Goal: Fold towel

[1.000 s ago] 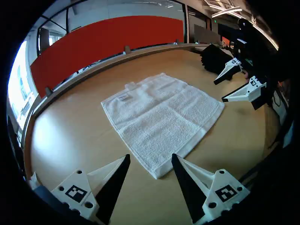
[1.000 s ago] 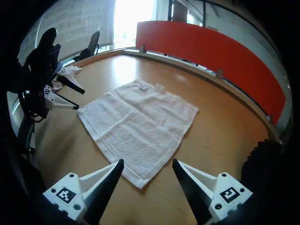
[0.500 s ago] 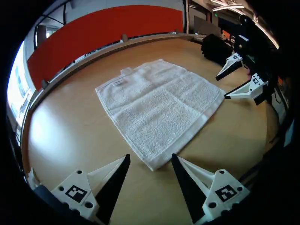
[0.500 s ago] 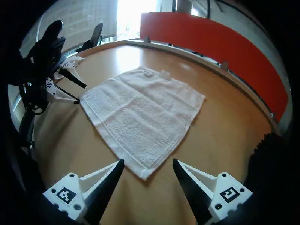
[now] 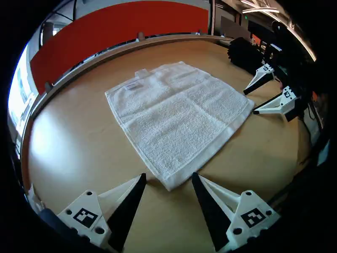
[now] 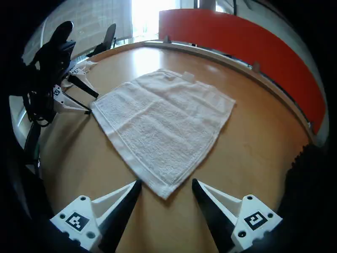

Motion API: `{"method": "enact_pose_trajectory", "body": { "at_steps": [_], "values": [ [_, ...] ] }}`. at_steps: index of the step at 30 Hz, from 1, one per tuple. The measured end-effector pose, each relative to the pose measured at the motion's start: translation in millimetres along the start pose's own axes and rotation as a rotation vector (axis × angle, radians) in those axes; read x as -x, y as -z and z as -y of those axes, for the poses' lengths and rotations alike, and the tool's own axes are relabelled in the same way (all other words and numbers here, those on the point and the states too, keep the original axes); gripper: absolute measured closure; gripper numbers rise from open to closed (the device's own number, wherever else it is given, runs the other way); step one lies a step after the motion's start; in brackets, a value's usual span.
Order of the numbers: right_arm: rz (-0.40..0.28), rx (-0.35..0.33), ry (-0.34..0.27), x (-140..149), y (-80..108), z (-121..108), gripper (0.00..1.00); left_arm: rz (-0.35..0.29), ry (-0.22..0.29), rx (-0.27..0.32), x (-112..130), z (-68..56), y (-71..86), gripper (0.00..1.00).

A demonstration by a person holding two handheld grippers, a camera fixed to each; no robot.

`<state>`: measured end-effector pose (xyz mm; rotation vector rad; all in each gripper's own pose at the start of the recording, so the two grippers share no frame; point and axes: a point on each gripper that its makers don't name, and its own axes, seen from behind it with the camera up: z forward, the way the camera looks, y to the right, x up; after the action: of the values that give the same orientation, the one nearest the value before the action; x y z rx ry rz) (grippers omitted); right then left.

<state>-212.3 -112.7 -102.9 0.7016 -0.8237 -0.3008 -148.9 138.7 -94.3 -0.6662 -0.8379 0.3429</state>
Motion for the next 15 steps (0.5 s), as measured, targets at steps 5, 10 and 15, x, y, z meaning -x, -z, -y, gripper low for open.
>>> {"method": "enact_pose_trajectory", "body": {
  "at_steps": [5,10,15],
  "values": [
    [-0.001,-0.015,0.007,1.0,-0.2,0.7,0.15,0.002,0.004,0.009,1.1,-1.1,-0.5,0.23],
    [0.001,-0.024,0.015,0.7,-0.9,-0.3,0.27,0.008,0.002,0.013,1.0,-1.8,-0.7,0.29],
    [0.001,-0.031,0.021,0.7,-0.4,-0.4,0.39,0.016,-0.004,0.020,0.8,-5.5,-0.8,0.40]
  ]
}}
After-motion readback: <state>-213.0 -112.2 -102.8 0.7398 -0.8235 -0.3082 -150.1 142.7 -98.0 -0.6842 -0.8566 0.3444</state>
